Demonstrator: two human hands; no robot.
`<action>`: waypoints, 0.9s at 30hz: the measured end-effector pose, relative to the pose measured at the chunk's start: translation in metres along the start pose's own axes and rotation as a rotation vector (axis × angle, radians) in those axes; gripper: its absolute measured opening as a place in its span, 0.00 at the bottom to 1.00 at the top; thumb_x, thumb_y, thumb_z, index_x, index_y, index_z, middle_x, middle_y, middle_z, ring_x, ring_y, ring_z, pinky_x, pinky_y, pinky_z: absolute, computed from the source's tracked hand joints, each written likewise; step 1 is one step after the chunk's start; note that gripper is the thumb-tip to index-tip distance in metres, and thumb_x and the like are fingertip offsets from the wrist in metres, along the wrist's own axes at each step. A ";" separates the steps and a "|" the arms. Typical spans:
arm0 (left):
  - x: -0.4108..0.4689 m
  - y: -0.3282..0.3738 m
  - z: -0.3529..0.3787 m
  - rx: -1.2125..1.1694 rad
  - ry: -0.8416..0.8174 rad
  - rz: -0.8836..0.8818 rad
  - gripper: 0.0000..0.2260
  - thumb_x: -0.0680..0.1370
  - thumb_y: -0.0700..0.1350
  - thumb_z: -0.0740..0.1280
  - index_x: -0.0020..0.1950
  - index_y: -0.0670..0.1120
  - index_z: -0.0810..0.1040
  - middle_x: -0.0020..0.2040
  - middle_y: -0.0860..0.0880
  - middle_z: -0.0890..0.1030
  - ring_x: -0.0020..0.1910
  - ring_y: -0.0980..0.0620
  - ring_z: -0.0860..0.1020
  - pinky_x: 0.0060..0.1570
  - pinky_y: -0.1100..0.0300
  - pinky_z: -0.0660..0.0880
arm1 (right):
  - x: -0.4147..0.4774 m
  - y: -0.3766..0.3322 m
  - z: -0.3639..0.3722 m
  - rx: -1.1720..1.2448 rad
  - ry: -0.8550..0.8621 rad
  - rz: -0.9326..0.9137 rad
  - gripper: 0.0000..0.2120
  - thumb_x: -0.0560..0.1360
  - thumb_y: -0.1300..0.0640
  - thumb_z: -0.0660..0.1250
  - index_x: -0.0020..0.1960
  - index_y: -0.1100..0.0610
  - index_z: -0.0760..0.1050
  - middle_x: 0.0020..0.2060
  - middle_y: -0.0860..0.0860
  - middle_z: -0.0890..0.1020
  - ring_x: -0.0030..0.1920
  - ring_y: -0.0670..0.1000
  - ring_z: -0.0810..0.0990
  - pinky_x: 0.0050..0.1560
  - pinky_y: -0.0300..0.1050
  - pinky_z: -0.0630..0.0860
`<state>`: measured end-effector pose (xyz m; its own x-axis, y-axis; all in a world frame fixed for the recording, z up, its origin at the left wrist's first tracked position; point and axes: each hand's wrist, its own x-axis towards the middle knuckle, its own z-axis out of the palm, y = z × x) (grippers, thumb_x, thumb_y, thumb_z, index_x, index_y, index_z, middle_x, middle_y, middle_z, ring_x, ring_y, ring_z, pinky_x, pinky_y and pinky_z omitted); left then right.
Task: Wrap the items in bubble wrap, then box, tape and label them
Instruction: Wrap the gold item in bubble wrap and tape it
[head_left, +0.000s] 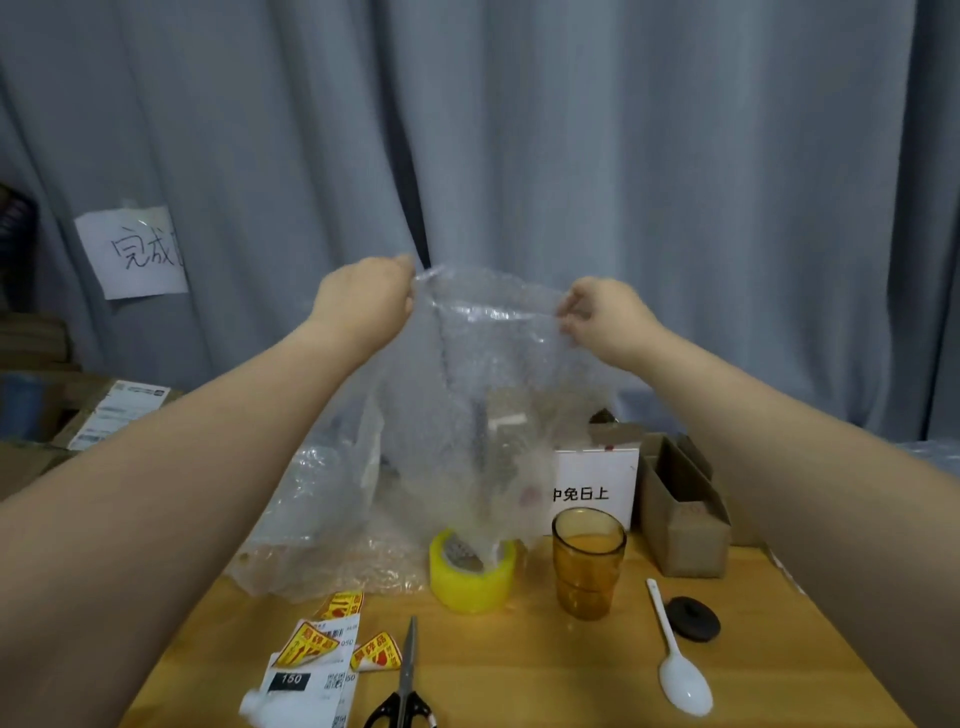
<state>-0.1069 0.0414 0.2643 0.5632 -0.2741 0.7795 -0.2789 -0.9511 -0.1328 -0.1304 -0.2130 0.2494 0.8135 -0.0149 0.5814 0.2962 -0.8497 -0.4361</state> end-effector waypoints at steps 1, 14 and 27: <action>0.006 0.001 -0.005 -0.016 0.059 -0.020 0.07 0.79 0.41 0.57 0.54 0.40 0.70 0.48 0.37 0.78 0.45 0.35 0.77 0.37 0.51 0.65 | 0.006 -0.003 -0.002 0.007 0.088 -0.008 0.06 0.76 0.65 0.62 0.46 0.56 0.76 0.47 0.58 0.82 0.48 0.58 0.81 0.48 0.47 0.76; -0.125 0.017 0.044 -0.150 0.366 0.356 0.07 0.72 0.35 0.62 0.43 0.43 0.64 0.39 0.39 0.70 0.37 0.43 0.65 0.37 0.51 0.62 | -0.127 0.042 0.051 -0.221 0.311 -0.514 0.02 0.68 0.61 0.63 0.40 0.59 0.71 0.50 0.59 0.80 0.50 0.61 0.78 0.51 0.54 0.76; -0.247 0.114 0.119 -0.175 -0.494 0.434 0.26 0.72 0.48 0.71 0.68 0.43 0.70 0.68 0.41 0.71 0.65 0.42 0.72 0.65 0.50 0.66 | -0.230 0.068 0.144 -0.294 -0.417 -0.291 0.23 0.75 0.41 0.52 0.58 0.53 0.76 0.55 0.50 0.78 0.58 0.54 0.74 0.59 0.51 0.69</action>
<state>-0.1853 -0.0160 -0.0165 0.6490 -0.6985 0.3015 -0.6584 -0.7142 -0.2374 -0.2256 -0.1911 -0.0129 0.8654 0.3987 0.3034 0.4338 -0.8993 -0.0554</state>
